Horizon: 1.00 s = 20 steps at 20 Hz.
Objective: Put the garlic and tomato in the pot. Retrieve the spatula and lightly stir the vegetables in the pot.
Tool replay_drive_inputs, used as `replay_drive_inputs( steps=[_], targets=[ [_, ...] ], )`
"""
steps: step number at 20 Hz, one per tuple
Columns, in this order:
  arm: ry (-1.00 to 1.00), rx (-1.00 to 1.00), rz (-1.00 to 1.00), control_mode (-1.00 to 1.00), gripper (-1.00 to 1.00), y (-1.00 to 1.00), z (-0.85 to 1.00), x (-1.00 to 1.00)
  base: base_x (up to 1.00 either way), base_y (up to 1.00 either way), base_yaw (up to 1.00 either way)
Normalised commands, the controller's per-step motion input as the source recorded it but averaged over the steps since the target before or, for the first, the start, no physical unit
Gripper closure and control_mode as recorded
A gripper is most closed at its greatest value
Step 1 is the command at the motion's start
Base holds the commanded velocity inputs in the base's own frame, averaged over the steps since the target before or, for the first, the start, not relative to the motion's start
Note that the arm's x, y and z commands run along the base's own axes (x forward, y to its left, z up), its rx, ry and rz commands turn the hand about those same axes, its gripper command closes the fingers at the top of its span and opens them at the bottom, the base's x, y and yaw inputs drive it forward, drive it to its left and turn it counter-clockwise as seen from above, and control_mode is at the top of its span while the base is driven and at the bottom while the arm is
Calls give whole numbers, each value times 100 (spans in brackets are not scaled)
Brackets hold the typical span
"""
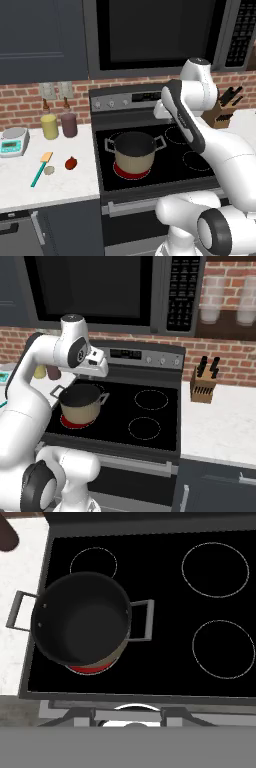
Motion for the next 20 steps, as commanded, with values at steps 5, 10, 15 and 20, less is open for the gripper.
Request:
replay_drive_inputs(
  steps=[5,10,15,20],
  targets=[
    [0,0,0,100,-100,0,0,0,-4,16,0],
    [0,0,0,100,-100,0,0,0,-5,73,0],
    [0,0,0,100,-100,0,0,0,0,72,0],
    [0,0,0,100,-100,0,0,0,0,51,0]
  ],
)
